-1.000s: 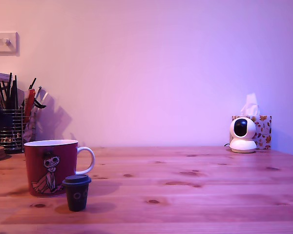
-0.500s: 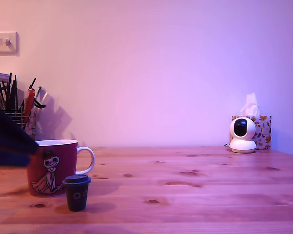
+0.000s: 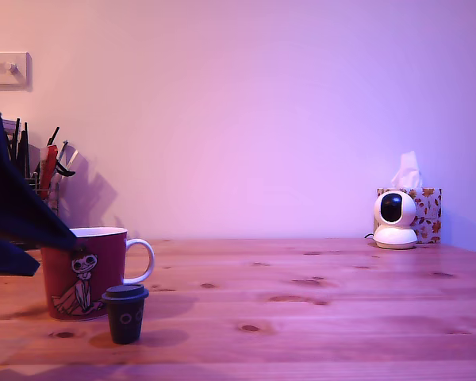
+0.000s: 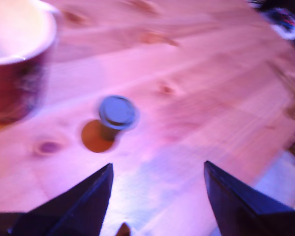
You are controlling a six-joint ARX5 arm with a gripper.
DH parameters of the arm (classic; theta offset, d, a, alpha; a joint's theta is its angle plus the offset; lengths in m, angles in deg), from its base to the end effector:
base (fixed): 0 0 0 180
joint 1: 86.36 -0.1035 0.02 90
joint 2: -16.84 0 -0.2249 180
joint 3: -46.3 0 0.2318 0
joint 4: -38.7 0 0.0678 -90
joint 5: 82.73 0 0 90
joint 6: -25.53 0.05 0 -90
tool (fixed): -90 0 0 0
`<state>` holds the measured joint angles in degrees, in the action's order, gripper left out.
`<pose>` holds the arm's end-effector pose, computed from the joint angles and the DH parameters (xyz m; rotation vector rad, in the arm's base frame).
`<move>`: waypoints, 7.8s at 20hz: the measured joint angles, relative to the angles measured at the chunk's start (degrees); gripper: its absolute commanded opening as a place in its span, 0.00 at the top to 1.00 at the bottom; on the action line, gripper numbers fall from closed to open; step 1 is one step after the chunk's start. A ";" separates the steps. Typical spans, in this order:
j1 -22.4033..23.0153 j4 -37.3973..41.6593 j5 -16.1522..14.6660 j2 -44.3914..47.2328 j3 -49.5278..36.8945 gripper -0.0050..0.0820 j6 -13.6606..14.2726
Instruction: Pick up the coffee capsules on the table and drop them inside the coffee cup
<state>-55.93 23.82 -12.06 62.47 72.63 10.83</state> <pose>0.1439 -0.1037 0.1231 -0.1734 0.7159 -0.7576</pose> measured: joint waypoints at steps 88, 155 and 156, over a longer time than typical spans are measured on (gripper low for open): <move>-14.08 11.67 5.60 23.19 16.79 0.68 16.41; 6.32 11.76 -2.51 18.21 17.18 0.97 13.86; 6.34 10.75 -3.80 18.21 17.20 0.97 14.53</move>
<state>-49.59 34.58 -15.86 80.67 89.83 25.36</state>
